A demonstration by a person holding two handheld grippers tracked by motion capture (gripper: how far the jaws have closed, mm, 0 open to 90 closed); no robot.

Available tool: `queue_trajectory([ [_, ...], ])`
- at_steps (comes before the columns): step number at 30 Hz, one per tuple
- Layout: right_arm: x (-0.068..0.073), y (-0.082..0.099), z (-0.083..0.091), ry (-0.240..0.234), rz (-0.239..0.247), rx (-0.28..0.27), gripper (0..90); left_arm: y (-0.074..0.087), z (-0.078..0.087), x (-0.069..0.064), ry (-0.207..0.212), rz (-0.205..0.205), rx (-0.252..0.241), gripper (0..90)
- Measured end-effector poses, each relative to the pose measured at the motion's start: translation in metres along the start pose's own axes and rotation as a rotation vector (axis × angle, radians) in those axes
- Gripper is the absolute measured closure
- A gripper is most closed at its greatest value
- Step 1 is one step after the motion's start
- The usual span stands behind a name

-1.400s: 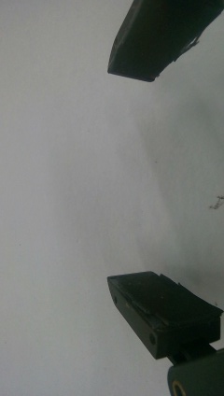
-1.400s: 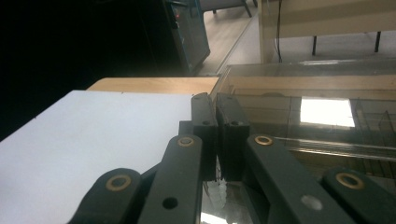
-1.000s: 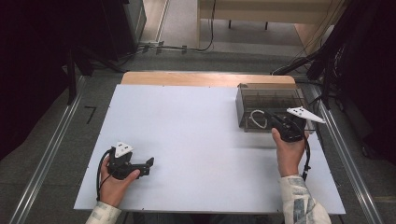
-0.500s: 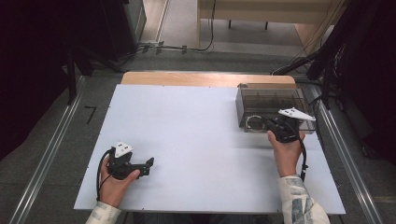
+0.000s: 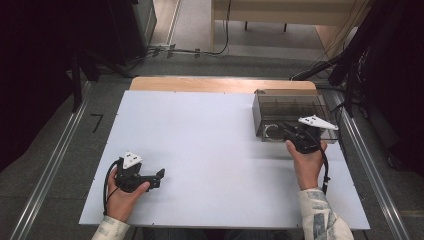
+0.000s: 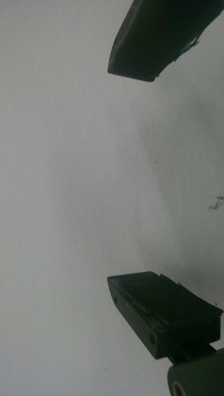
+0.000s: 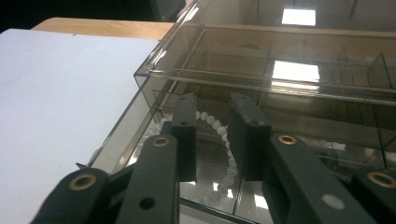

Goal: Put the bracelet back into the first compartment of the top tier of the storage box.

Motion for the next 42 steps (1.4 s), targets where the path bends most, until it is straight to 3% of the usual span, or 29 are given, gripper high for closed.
queue_trajectory([
  [5, 0.002, -0.001, 0.001, -0.006, 0.014, -0.006, 62.5, 0.000, 0.000, 0.000, 0.003, 0.002, -0.003, 2.2],
  [22, 0.008, -0.003, 0.010, -0.019, 0.030, -0.021, 34.8, -0.001, 0.000, -0.001, 0.005, 0.003, -0.006, 2.2],
  [38, -0.003, 0.005, 0.023, 0.002, 0.042, 0.011, 16.0, -0.001, 0.000, -0.001, 0.006, 0.003, -0.008, 2.2],
  [42, -0.004, 0.006, 0.027, 0.012, 0.040, 0.001, 15.4, -0.001, 0.000, -0.001, 0.007, 0.001, -0.007, 2.2],
])
Point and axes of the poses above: each handheld gripper's, and its own axes: z roughly backward along the jaws, y roughly out of its underside, x roughly to its left, the point moved 5 cm from there along -z, roughly forward along the jaws, and after that the axes turned 6 degrees about z, right-handed, at the moved point
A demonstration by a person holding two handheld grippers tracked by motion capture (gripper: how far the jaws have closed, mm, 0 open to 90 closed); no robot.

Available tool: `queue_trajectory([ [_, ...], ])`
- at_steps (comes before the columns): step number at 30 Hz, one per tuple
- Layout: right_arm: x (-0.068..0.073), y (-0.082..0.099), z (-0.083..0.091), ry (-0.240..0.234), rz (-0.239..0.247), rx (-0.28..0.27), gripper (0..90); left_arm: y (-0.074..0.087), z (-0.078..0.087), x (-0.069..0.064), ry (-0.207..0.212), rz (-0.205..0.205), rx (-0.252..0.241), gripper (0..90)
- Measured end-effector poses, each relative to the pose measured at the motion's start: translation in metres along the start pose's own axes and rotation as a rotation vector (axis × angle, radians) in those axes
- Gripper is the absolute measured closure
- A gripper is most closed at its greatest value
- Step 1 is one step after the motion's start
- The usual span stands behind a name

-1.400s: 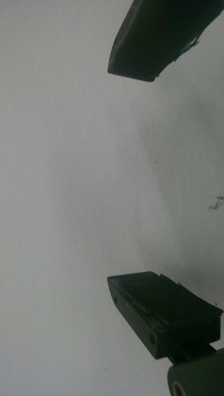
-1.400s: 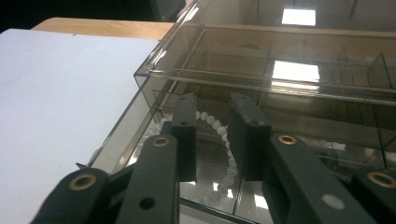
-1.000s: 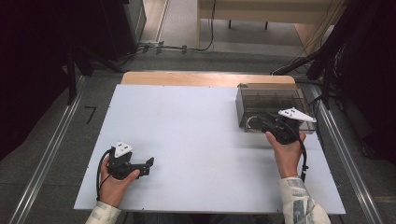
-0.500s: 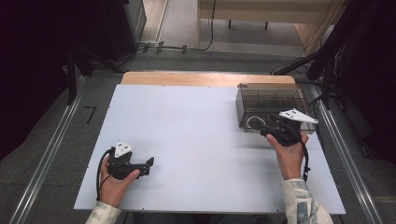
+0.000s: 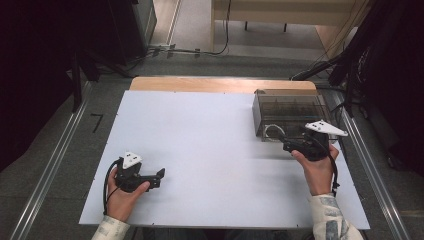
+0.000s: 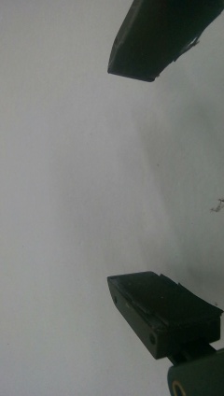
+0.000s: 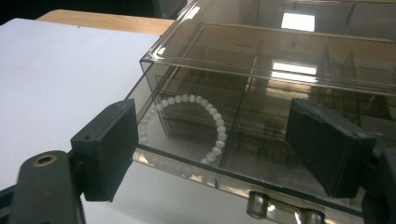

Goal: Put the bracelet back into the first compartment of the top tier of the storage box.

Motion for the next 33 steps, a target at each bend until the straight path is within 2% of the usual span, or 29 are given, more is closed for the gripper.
queue_trajectory([
  [15, -0.009, 0.008, 0.026, 0.030, 0.001, -0.062, 14.3, 0.000, 0.000, 0.000, 0.003, 0.000, -0.001, 2.2],
  [33, -0.031, 0.040, 0.054, 0.077, -0.020, -0.051, 14.3, -0.001, 0.000, 0.000, 0.004, 0.008, -0.003, 2.2],
])
Point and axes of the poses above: each handheld gripper's, and its own axes: z roughly backward along the jaws, y roughly out of its underside, x roughly to its left, the point moved 5 cm from there along -z, roughly forward along the jaws, and after that the axes turned 6 degrees about z, right-handed, at the moved point
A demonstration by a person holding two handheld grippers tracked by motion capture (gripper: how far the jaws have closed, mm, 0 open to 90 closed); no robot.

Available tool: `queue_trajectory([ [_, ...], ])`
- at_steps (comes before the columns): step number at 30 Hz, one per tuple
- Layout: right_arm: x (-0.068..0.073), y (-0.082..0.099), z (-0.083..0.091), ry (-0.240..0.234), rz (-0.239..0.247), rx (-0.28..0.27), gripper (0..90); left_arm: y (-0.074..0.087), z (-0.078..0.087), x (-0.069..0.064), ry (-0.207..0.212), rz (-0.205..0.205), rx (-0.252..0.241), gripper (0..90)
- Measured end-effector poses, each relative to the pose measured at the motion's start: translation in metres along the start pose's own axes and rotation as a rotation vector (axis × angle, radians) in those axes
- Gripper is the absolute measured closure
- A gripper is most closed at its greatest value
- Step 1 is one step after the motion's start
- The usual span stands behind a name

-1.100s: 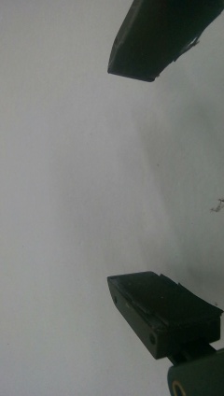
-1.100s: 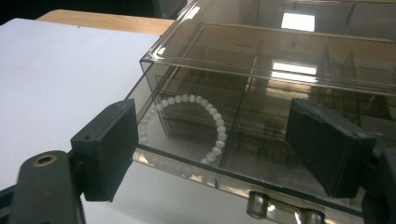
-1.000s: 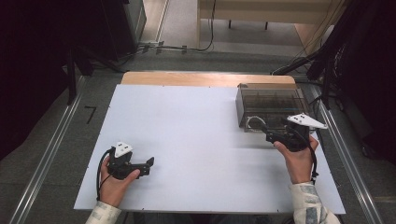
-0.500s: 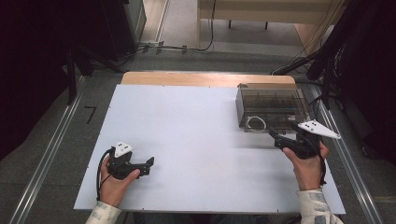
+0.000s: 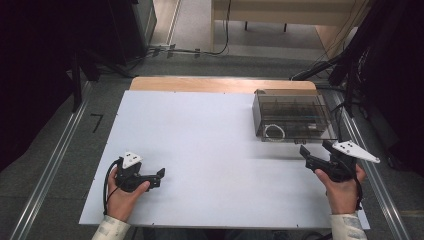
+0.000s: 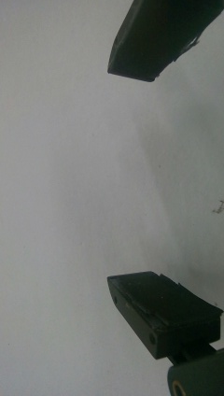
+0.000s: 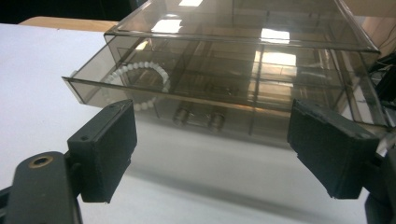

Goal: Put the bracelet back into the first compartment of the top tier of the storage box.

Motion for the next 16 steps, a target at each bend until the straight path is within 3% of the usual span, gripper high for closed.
queue_trajectory([
  [16, -0.018, 0.024, 0.022, 0.035, -0.029, 0.018, 14.4, 0.000, 0.001, 0.001, -0.004, -0.001, 0.000, 2.2],
])
Point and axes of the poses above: each handheld gripper's, and its own axes: z roughly backward along the jaws, y roughly out of its underside, x roughly to its left, the point moved 5 cm from there along -z, roughly forward along the jaws, and after that the axes turned 6 degrees about z, right-handed, at the moved point
